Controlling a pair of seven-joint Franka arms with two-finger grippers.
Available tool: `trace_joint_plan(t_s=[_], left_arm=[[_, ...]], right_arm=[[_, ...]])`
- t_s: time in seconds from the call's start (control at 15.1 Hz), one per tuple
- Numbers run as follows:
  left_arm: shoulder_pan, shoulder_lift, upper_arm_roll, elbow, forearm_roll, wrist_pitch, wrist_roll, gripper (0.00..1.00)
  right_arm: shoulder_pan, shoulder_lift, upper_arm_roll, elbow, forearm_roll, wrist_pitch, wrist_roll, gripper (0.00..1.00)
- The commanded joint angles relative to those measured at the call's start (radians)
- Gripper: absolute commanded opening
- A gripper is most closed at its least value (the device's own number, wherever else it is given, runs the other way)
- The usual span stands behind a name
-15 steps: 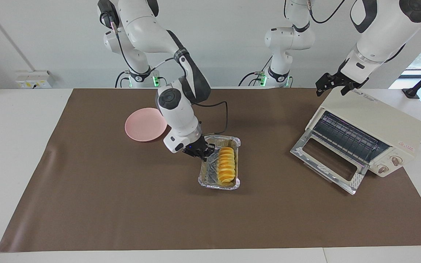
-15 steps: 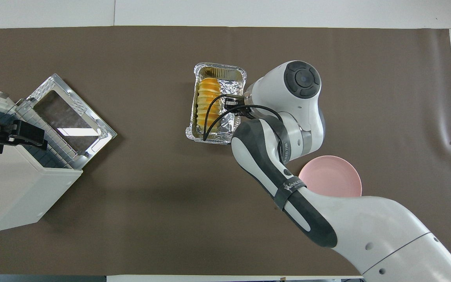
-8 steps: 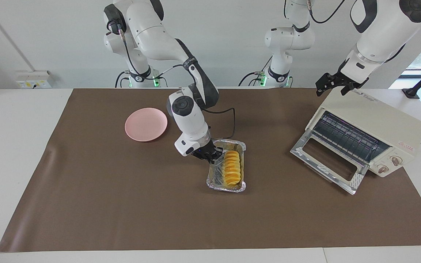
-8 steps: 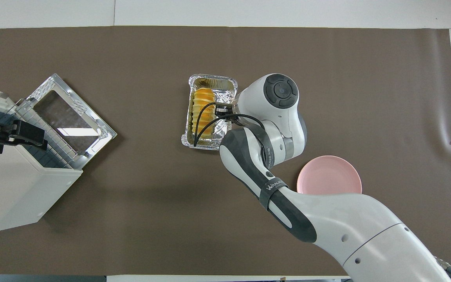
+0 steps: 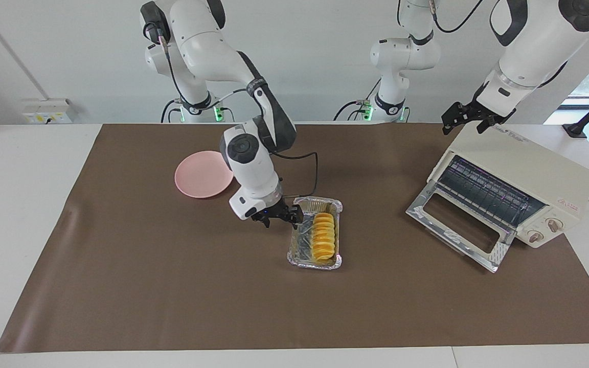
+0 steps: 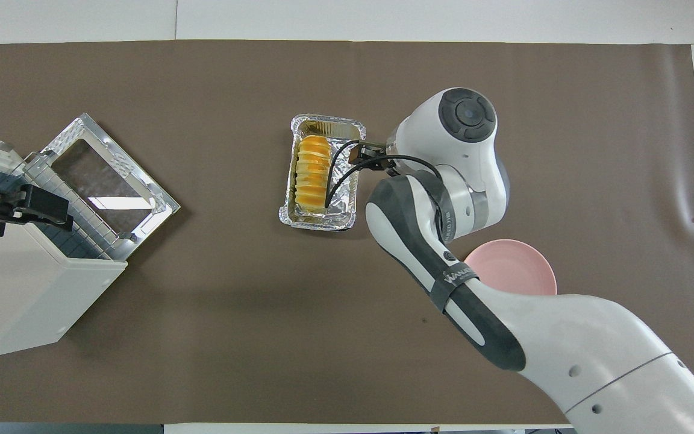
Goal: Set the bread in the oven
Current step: 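Release the tray and retract the right gripper while the left gripper rises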
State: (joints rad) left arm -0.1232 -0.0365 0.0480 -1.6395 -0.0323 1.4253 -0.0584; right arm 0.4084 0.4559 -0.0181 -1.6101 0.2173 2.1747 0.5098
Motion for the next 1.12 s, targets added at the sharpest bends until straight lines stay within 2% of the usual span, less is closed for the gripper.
trace_joint_plan(t_s=[0.0,0.2,0.33,0.46,0.53,0.73,0.79,0.86,0.99,1.06], left_arm=[[0.01,-0.016,-0.008,-0.013,0.014,0.014,0.003,1.0],[0.01,-0.019,-0.008,-0.011,0.014,0.014,0.003,1.0],[-0.006,-0.02,-0.011,-0.011,0.015,0.05,-0.041,1.0],[-0.035,-0.006,-0.019,-0.003,0.014,0.144,-0.07,1.0],[-0.058,0.015,-0.019,0.027,0.003,0.144,-0.069,1.0],[-0.165,0.266,-0.019,0.327,0.0,0.023,-0.071,1.0],[-0.196,0.353,-0.014,0.437,-0.001,-0.003,-0.075,1.0],[-0.228,0.418,-0.013,0.505,-0.001,-0.008,-0.093,1.0],[-0.292,0.498,-0.007,0.555,-0.012,0.035,-0.147,1.0],[-0.311,0.506,-0.013,0.553,-0.024,0.087,-0.162,1.0]], right_arm=[[-0.086,-0.149,0.007,-0.027,-0.015,-0.152,-0.124,1.0],[-0.228,-0.275,0.006,-0.045,-0.024,-0.327,-0.267,1.0],[-0.311,-0.35,0.006,-0.089,-0.065,-0.366,-0.364,1.0],[-0.356,-0.413,0.006,-0.126,-0.107,-0.394,-0.422,1.0],[-0.37,-0.437,0.006,-0.137,-0.133,-0.407,-0.439,1.0],[-0.379,-0.525,0.006,-0.188,-0.213,-0.466,-0.462,1.0],[-0.384,-0.531,0.006,-0.186,-0.228,-0.473,-0.47,1.0],[-0.397,-0.531,0.006,-0.18,-0.231,-0.486,-0.488,1.0],[-0.428,-0.528,0.007,-0.171,-0.231,-0.487,-0.52,1.0],[-0.436,-0.525,0.006,-0.168,-0.231,-0.487,-0.527,1.0]])
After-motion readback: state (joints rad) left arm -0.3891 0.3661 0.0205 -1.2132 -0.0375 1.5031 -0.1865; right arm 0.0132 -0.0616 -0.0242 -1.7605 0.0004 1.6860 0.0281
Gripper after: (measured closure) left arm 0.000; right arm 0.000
